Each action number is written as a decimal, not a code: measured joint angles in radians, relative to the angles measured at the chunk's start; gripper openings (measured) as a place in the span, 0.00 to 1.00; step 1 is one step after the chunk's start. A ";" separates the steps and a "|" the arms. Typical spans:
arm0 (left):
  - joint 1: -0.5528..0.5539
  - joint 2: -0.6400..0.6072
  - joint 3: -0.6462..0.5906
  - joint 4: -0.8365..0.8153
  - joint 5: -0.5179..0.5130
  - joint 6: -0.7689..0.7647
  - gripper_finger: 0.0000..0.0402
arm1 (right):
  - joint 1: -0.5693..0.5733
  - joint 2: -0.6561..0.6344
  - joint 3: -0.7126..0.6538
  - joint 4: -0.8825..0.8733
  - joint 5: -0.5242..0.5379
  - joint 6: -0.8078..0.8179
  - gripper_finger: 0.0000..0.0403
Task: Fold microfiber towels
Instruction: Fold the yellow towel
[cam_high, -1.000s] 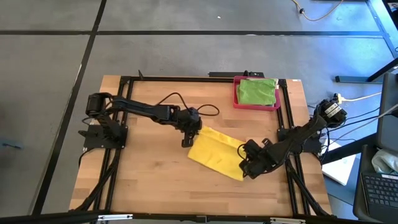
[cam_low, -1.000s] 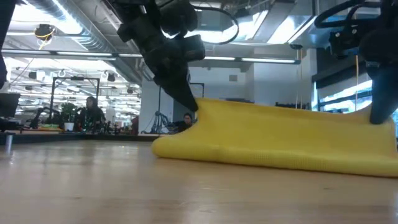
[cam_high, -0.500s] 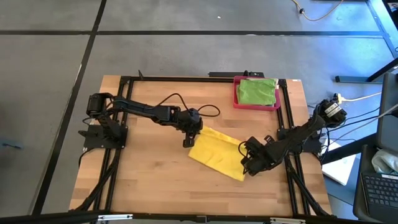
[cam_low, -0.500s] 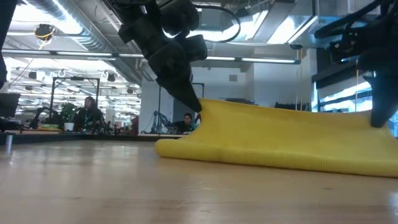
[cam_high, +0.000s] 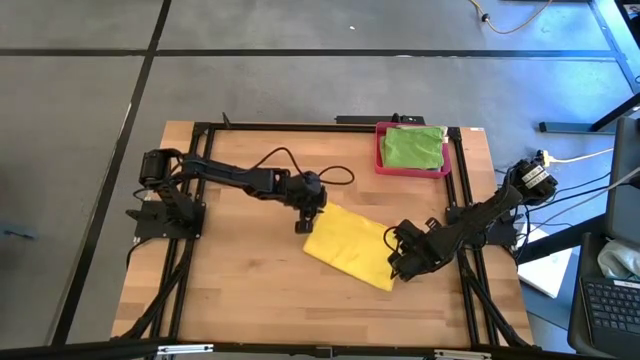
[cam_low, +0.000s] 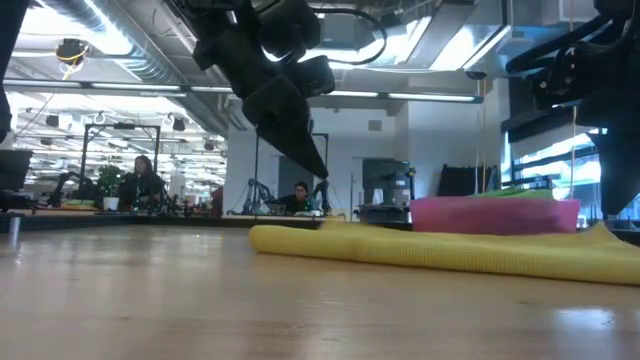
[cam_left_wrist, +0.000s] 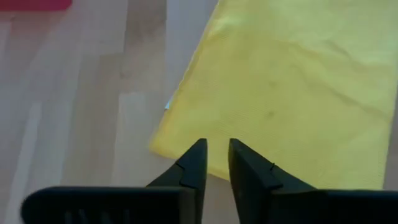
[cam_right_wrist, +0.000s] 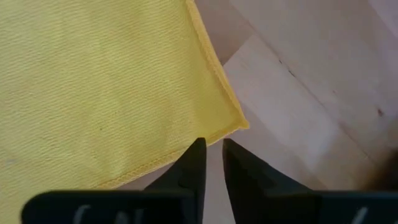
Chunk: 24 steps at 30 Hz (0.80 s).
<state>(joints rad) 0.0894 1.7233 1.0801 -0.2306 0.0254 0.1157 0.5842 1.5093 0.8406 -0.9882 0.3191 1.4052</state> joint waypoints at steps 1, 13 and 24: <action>0.004 0.000 0.000 0.005 -0.001 0.001 0.16 | 0.000 0.000 0.000 0.000 0.000 0.000 0.15; 0.038 -0.007 0.000 -0.066 -0.004 -0.062 0.24 | 0.000 -0.020 0.000 -0.037 -0.051 0.049 0.22; -0.055 -0.047 0.002 -0.131 0.081 -0.087 0.24 | 0.047 -0.196 0.001 0.290 0.022 -0.170 0.36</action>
<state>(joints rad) 0.0345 1.6759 1.0821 -0.3620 0.1066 0.0288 0.6310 1.3132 0.8417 -0.6978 0.3409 1.2354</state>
